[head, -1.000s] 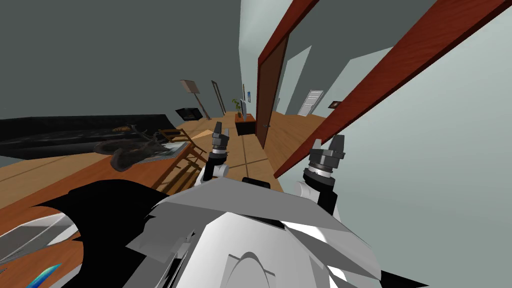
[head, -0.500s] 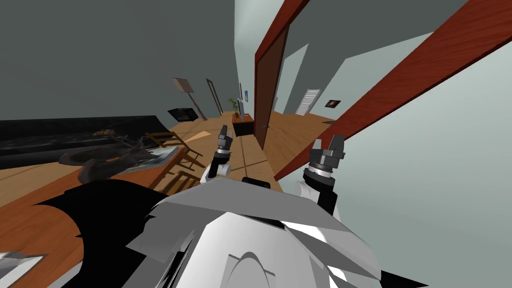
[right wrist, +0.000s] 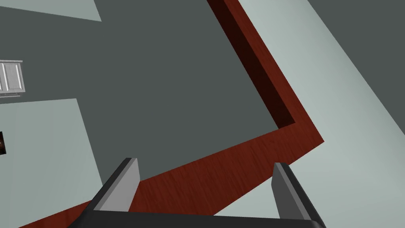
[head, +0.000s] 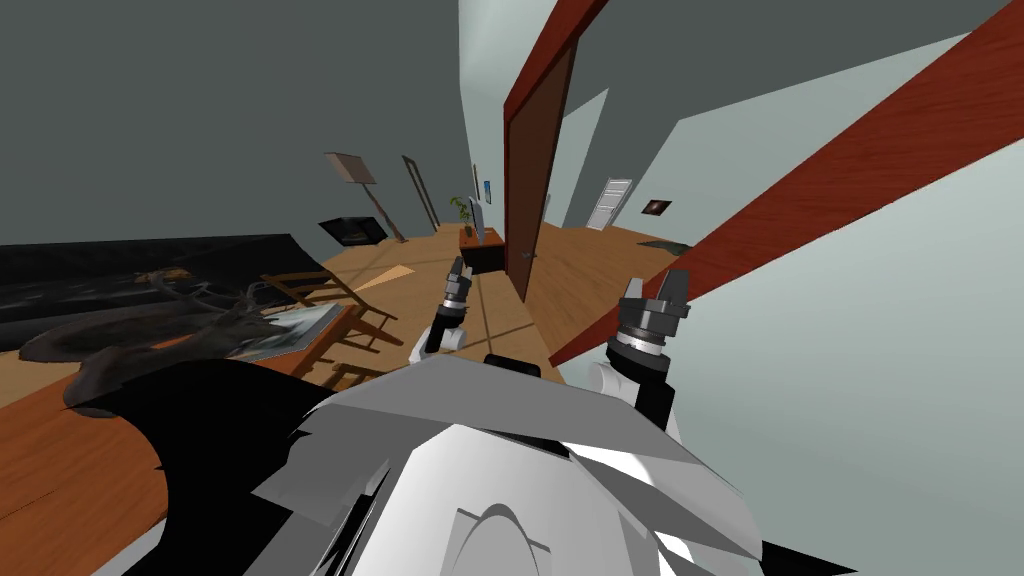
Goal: Push the door open
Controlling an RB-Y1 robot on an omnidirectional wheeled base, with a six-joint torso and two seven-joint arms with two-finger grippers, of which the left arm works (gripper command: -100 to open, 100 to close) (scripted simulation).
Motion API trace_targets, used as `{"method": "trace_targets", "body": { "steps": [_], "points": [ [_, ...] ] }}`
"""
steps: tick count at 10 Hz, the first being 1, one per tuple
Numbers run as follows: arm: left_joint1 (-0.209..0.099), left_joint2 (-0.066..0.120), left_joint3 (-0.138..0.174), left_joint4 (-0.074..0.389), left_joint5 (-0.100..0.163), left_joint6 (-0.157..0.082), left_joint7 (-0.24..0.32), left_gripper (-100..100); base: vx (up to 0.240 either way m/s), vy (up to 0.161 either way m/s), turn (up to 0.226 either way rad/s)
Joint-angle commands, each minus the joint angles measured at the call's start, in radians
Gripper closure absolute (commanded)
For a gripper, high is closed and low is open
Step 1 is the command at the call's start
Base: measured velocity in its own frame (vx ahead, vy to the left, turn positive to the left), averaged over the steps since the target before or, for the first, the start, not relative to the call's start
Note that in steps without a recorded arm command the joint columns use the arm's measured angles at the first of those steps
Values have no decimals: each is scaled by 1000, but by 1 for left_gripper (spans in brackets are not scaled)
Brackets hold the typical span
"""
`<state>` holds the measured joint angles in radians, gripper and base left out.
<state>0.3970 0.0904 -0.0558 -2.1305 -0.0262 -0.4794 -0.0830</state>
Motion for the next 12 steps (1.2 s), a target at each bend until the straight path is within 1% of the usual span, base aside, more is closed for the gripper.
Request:
{"method": "trace_targets", "body": {
  "steps": [1, 2, 6, 7, 10, 11, 12],
  "points": [
    [-13, 1, -16, 42, -4, -11, 7, -100, 154, 61, -97],
    [-24, 3, -24, 71, -6, -17, 12, -100, 162, 86, -100],
    [-45, 7, -40, 130, -8, -30, 24, -100, 113, 55, -56],
    [-57, 9, -48, 161, -10, -37, 30, -100, 112, 60, -98],
    [-75, 11, -61, 210, -12, -47, 40, -100, 114, 58, -63],
    [-87, 13, -70, 242, -13, -55, 46, -100, 119, 64, -111],
    [-93, 14, -74, 258, -14, -58, 49, -100, 119, 78, -84]
  ]
}}
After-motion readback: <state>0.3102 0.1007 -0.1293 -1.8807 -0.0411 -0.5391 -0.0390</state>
